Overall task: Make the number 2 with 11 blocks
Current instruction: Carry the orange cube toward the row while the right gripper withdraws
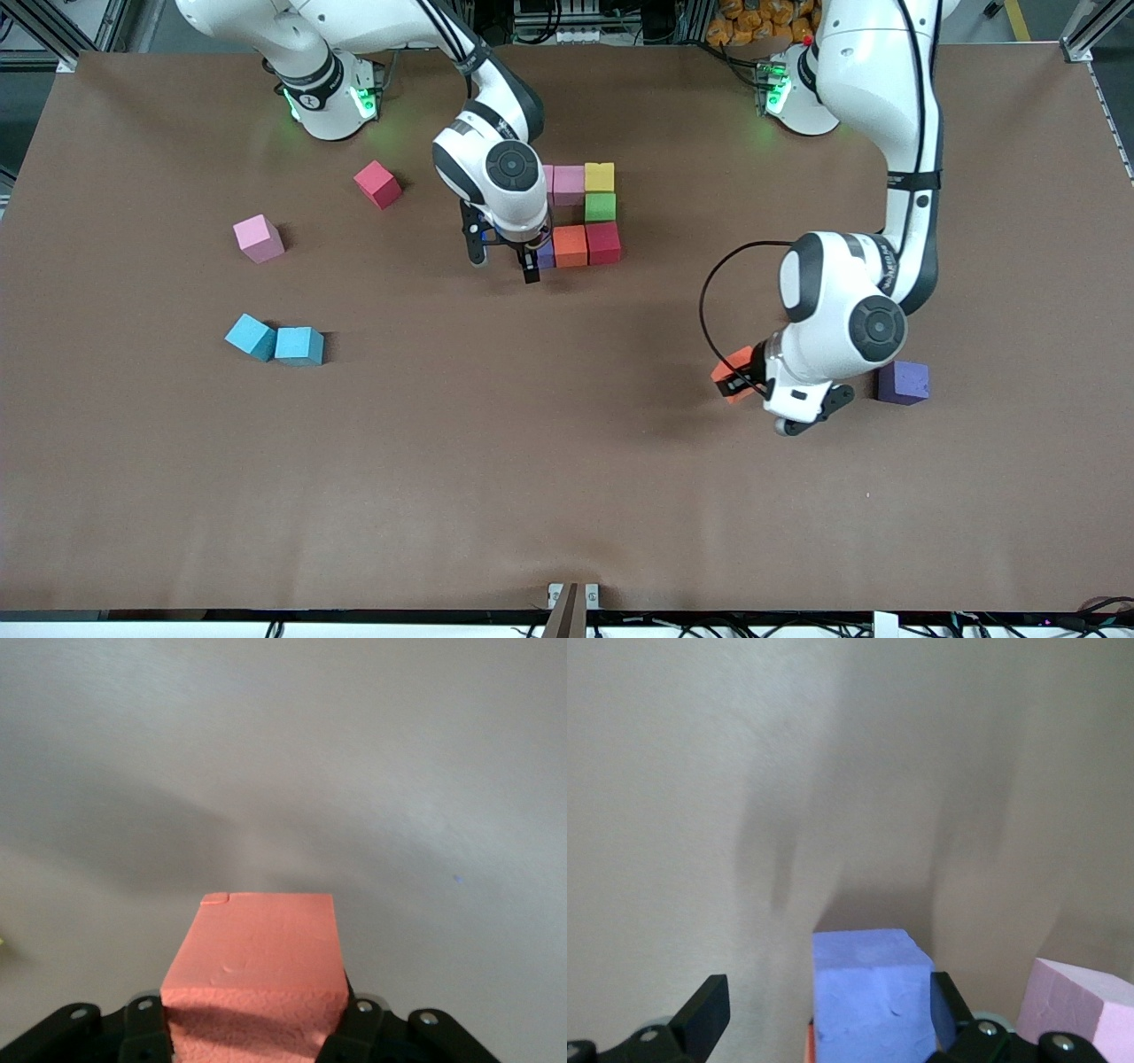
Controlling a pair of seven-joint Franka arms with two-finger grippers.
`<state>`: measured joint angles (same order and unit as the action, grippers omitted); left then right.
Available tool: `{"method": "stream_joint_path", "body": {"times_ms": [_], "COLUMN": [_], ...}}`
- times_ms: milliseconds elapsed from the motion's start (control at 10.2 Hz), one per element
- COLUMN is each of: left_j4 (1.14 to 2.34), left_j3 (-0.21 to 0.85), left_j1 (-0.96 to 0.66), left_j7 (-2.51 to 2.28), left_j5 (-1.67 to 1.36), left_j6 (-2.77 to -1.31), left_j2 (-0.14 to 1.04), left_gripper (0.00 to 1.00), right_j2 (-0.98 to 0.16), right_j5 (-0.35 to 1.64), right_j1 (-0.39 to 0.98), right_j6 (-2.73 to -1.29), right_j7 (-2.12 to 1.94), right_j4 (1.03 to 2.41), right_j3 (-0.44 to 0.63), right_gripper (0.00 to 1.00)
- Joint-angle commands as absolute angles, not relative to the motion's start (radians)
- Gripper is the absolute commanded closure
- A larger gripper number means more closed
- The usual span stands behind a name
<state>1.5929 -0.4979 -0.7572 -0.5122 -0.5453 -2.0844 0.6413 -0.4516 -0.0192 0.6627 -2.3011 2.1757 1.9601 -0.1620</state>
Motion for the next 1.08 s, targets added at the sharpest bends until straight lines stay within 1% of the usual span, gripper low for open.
{"method": "stream_joint_path", "body": {"times_ms": [0, 295, 393, 491, 589, 687, 786, 982], "left_j4": [1.579, 1.563, 1.54, 1.526, 1.517, 1.494, 1.482, 1.468], "left_j3": [-0.505, -0.477, -0.463, -0.456, -0.431, -0.41, -0.388, -0.348], "left_j1": [-0.828, -0.854, -0.854, -0.854, -0.856, -0.854, -0.854, -0.856], "left_j7": [-0.511, -0.491, -0.444, -0.416, -0.414, -0.414, -0.416, -0.42], "left_j5": [-0.479, -0.45, -0.437, -0.437, -0.437, -0.437, -0.437, -0.436], "left_j6": [-2.088, -2.088, -2.088, -2.088, -2.088, -2.088, -2.088, -2.088], "left_j2": [0.634, 0.653, 0.66, 0.666, 0.669, 0.67, 0.67, 0.67], "left_gripper": [0.94, 0.95, 0.96, 0.97, 0.97, 1.0, 1.0, 1.0], "right_j2": [-0.431, -0.44, -0.443, -0.443, -0.443, -0.443, -0.445, -0.456], "right_j5": [-0.031, -0.029, -0.028, -0.023, -0.021, -0.018, -0.017, -0.017], "right_j1": [0.608, 0.496, 0.468, 0.415, 0.353, 0.286, 0.238, 0.195], "right_j6": [-2.28, -2.166, -2.145, -2.145, -2.145, -2.143, -2.143, -2.143], "right_j7": [2.085, 1.867, 1.783, 1.693, 1.561, 1.442, 1.366, 1.284], "right_j4": [1.933, 1.783, 1.745, 1.729, 1.726, 1.715, 1.698, 1.683], "right_j3": [-0.167, -0.17, -0.167, -0.167, -0.167, -0.167, -0.17, -0.169], "right_gripper": [0.0, 0.0, 0.0, 0.0, 0.0, 0.0, 0.0, 0.0]}}
